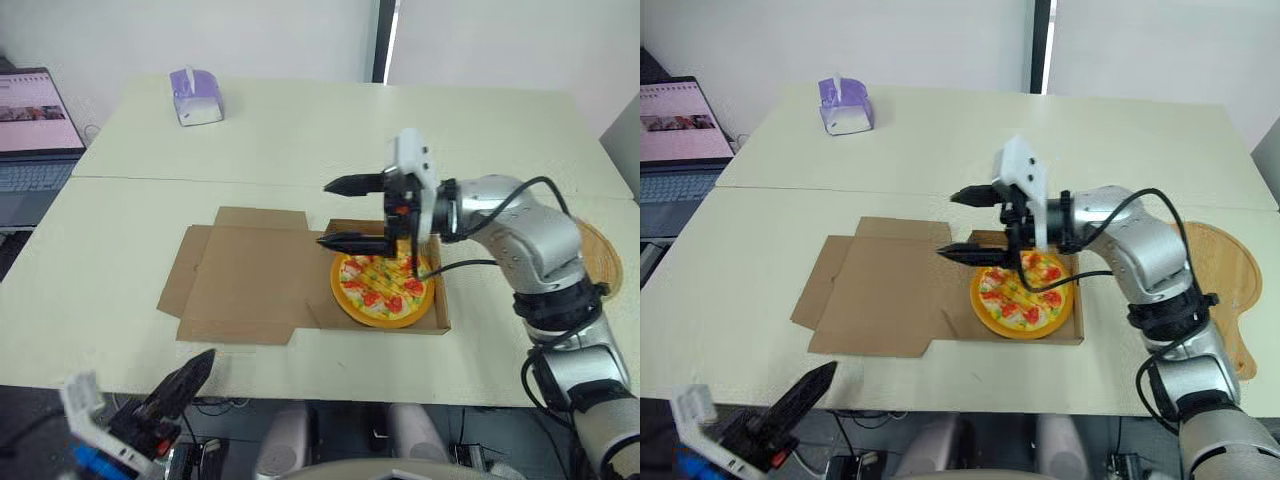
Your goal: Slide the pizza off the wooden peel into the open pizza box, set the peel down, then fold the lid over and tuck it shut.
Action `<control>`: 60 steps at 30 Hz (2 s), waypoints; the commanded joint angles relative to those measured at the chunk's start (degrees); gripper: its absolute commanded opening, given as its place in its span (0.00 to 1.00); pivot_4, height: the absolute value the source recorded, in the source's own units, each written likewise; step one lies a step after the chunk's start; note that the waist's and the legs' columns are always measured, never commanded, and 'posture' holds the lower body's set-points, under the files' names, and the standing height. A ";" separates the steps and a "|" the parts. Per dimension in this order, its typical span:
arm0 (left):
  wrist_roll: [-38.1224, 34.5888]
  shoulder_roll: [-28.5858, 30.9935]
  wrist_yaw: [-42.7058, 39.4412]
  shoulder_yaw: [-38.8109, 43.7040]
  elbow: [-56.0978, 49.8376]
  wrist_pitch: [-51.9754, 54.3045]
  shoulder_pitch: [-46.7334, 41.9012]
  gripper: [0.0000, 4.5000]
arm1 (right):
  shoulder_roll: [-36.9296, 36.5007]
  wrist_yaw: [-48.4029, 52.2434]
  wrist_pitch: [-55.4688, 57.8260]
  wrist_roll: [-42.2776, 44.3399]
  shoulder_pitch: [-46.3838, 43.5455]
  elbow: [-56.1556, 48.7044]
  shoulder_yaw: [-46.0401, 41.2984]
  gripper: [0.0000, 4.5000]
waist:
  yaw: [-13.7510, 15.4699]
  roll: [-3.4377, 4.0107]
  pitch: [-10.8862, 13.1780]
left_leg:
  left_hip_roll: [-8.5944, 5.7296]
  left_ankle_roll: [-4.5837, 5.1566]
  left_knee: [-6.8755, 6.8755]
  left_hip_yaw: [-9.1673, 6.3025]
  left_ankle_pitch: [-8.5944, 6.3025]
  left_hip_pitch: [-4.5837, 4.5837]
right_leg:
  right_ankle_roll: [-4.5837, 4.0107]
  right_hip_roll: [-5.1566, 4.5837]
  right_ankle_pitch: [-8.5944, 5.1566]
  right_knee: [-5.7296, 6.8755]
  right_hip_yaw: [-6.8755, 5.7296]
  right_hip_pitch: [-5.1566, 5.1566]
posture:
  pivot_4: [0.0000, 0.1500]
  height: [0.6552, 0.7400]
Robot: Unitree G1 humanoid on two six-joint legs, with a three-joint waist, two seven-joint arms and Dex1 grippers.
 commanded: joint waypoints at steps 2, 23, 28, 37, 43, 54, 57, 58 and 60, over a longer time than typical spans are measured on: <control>-3.64 -5.10 3.00 -2.55 1.89 -7.60 1.56 1.00 | 1.96 -0.09 0.29 -0.26 -4.89 0.19 -0.01 1.00 | 0.00 -0.03 -0.02 | 0.00 0.00 0.00 0.01 0.00 0.06 | 0.00 0.02 -0.01 0.01 -0.01 0.08 | 1.00 1.00; -2.75 -0.91 13.65 -12.61 9.76 -16.89 -10.55 1.00 | 1.21 -1.92 4.13 -0.11 -4.59 -4.20 -0.89 1.00 | -0.64 0.11 -0.02 | 0.07 0.02 -0.09 0.02 0.00 0.10 | -0.02 0.21 -0.01 0.00 0.04 0.05 | 1.00 1.00; -4.16 0.12 15.77 -13.68 9.86 -17.65 -11.51 1.00 | 0.71 -1.59 4.24 -0.34 -4.13 -4.66 -0.67 1.00 | -0.54 0.22 -0.03 | 0.05 0.00 -0.37 0.02 0.01 0.15 | -0.03 0.20 -0.02 -0.02 0.05 -0.01 | 1.00 1.00; -6.09 1.64 18.61 -14.39 10.34 -18.94 -13.51 0.52 | 0.77 -1.53 3.56 -1.08 -4.29 -4.59 -0.25 1.00 | -0.59 0.25 -0.03 | 0.09 -0.02 -0.63 -0.03 0.01 0.12 | -0.18 0.20 -0.20 -0.08 -0.01 -0.13 | 1.00 1.00; -6.20 1.29 19.14 -15.12 9.40 -19.69 -12.62 0.10 | 0.02 -1.21 3.39 -1.61 -3.44 -5.10 0.11 1.00 | -0.60 0.24 -0.03 | 0.07 -0.01 -0.63 0.01 0.00 0.11 | -0.15 0.15 -0.21 -0.13 0.00 -0.12 | 1.00 1.00; -6.66 4.25 20.48 -14.46 7.99 -20.34 -14.84 0.01 | -1.39 -0.96 1.88 -2.17 -3.02 -2.68 -1.62 1.00 | -0.57 0.23 -0.01 | 0.07 -0.01 -0.63 0.00 0.00 0.11 | -0.15 0.15 -0.22 -0.12 -0.01 -0.12 | 1.00 1.00; -5.80 8.18 20.24 -13.69 6.82 -19.98 -16.81 0.01 | -4.20 0.10 -2.45 -4.65 -1.76 0.83 -2.58 1.00 | -0.36 0.14 0.00 | 0.07 -0.02 -0.62 -0.10 0.01 0.11 | -0.17 0.16 -0.23 -0.08 -0.10 -0.08 | 1.00 1.00; -6.34 9.19 20.45 -13.32 6.76 -20.11 -17.62 0.00 | -5.30 1.07 -3.79 -4.81 -1.13 2.08 -3.31 0.96 | -0.33 0.14 -0.01 | 0.07 -0.02 -0.60 -0.13 0.01 0.12 | -0.17 0.15 -0.23 -0.09 -0.12 -0.05 | 1.00 1.00; -7.20 10.59 20.61 -12.83 7.29 -20.23 -18.88 0.00 | -7.28 2.84 -6.15 -5.04 0.00 4.33 -4.35 0.86 | -0.38 0.13 0.00 | 0.00 -0.02 -0.57 -0.05 0.01 0.13 | -0.15 0.10 -0.22 -0.11 -0.05 -0.01 | 1.00 1.00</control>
